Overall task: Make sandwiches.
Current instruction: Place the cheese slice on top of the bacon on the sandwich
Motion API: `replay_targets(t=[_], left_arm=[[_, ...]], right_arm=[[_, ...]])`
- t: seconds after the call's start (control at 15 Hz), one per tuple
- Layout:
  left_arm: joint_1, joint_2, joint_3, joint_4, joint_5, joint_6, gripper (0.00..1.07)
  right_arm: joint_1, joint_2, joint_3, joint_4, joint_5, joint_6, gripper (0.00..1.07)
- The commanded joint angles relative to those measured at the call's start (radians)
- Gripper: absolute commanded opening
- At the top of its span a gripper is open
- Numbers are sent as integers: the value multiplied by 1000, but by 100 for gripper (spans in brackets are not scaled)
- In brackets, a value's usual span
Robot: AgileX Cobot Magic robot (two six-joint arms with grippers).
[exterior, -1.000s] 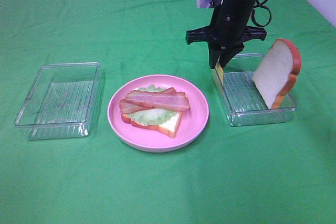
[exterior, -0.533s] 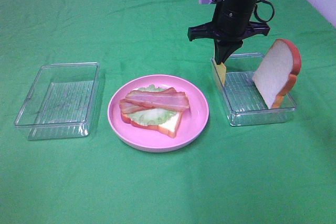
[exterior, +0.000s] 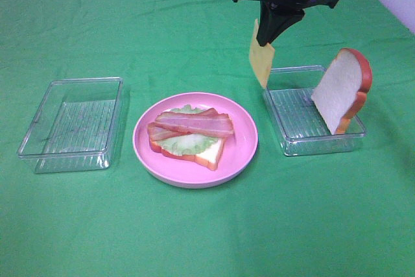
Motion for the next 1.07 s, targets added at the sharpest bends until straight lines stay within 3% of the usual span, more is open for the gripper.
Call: replay_targets(t=[0.07,0.2,0.4,0.73,0.93,1.07], left_arm=[[-2,-6,2,3,-12,0,72],[-2,-6,2,3,-12,0,72],[-2,-6,2,3,-12,0,72],[-2,-6,2,3,-12,0,72],[-2,-6,2,3,-12,0,72],[-2,-6,2,3,-12,0,72]], right_arm=[[9,-9,5,195,54,-106,0],[45,-8,49,286,37,-159,0],[134,26,125,323,-27,-184,0],[183,113,127,358,-145,-182,0],[182,122,127,267,-184,-122,0],[182,125,128,117,-198,-24,0]])
